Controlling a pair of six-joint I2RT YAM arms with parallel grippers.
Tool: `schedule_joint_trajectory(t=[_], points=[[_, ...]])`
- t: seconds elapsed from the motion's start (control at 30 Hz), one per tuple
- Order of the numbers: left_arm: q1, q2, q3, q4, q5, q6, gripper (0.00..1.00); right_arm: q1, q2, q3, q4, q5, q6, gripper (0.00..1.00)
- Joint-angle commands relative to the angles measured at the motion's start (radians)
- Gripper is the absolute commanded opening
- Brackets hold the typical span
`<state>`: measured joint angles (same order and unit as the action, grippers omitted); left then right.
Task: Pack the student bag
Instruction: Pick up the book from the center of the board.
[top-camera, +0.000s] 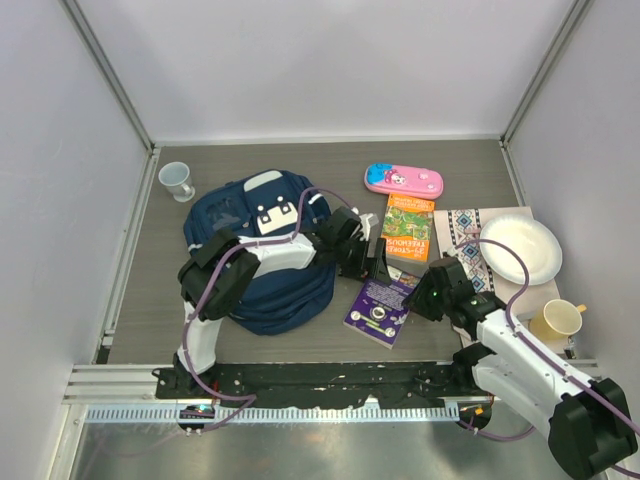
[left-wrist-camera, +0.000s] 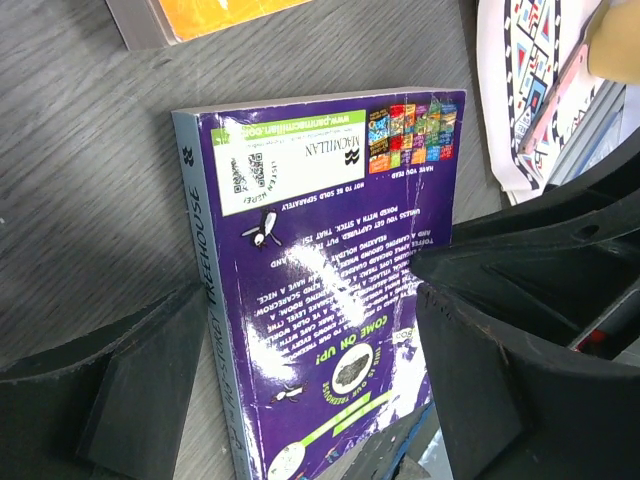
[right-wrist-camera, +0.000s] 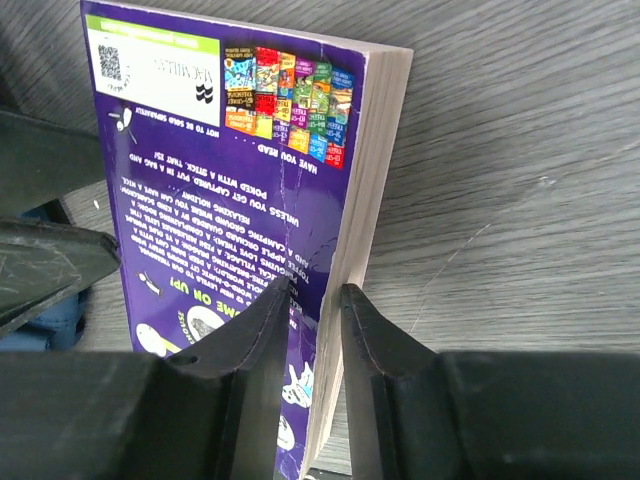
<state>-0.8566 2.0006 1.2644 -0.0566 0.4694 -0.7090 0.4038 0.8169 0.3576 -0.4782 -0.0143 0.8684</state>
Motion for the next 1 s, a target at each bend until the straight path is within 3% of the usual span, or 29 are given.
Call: schedule_joint_trajectory(t=[0.0, 0.27, 0.57, 0.7, 0.83, 0.97], points=[[-0.022, 0.004, 0.036, 0.047, 0.074, -0.004, 0.86, 0.009, -0.002, 0.026, 0.164, -0.092, -0.005, 0.31], [-0.022, 0.007, 0.035, 0.051, 0.104, -0.004, 0.85, 0.010, -0.024, 0.026, 0.196, -0.108, -0.028, 0.37], [-0.022, 0.004, 0.027, 0.077, 0.109, -0.003, 0.84, 0.009, -0.070, 0.004, 0.253, -0.138, -0.014, 0.36], [-0.022, 0.001, 0.027, 0.080, 0.109, -0.001, 0.84, 0.010, -0.053, -0.008, 0.259, -0.130, -0.003, 0.43], [-0.022, -0.002, 0.029, 0.081, 0.109, -0.001, 0.83, 0.010, -0.025, -0.014, 0.269, -0.125, 0.007, 0.43], [-0.022, -0.005, 0.030, 0.083, 0.109, -0.001, 0.83, 0.009, -0.015, -0.019, 0.293, -0.121, 0.020, 0.34]])
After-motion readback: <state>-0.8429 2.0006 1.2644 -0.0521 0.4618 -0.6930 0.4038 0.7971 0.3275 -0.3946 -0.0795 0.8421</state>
